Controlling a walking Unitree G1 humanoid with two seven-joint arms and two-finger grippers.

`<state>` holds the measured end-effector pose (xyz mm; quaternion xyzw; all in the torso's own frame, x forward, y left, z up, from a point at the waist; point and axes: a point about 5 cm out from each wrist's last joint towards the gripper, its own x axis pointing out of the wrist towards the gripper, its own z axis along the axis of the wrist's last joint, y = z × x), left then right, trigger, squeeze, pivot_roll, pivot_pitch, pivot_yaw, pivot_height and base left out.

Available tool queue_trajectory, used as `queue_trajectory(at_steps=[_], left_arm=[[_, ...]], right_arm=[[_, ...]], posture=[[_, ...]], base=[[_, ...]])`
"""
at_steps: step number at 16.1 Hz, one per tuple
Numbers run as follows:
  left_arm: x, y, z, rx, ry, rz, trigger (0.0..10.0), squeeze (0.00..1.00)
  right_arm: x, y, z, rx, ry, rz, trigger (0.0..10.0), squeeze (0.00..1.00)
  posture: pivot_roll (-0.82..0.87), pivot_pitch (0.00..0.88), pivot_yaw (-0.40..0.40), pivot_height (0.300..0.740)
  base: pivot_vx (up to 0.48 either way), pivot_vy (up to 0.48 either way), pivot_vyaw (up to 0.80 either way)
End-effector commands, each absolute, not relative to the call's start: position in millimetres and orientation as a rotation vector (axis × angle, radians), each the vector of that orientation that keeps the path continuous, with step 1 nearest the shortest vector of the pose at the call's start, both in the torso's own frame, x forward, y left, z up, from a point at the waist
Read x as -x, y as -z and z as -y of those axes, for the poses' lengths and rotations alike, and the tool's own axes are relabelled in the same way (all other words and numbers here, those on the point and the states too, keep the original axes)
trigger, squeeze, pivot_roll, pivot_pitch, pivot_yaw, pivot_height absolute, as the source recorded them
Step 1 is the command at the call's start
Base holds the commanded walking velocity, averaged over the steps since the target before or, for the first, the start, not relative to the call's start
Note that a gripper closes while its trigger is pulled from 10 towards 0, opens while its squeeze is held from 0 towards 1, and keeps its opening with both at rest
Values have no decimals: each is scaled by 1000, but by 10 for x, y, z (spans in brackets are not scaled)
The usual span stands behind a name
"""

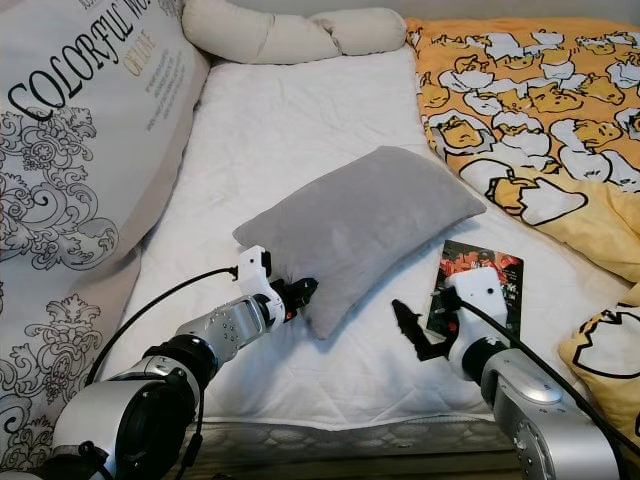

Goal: Clean up the room

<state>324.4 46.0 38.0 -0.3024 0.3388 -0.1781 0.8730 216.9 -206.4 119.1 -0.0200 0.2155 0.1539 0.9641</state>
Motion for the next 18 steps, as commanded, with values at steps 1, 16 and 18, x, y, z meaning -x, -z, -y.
queue_trajectory(at_steps=[1, 16, 18], left_arm=[[-3266, -448, -353, 589, 419, -688, 0, 0], [-3870, -1386, -1167, 148, 501, -183, 0, 0], [-3847, -1514, -1294, 56, 537, -102, 0, 0]], right_arm=[[-2127, -1215, 1971, 25, -417, -444, 10000, 0], [-2398, -1110, 1945, 38, -495, -461, 10000, 0], [-2499, -1091, 1903, -3, -452, -427, 10000, 0]], posture=[[-286, 34, 93, 740], [-196, 9, 60, 740], [-174, 1, 55, 740]], base=[[0, 0, 0], [0, 0, 0], [0, 0, 0]])
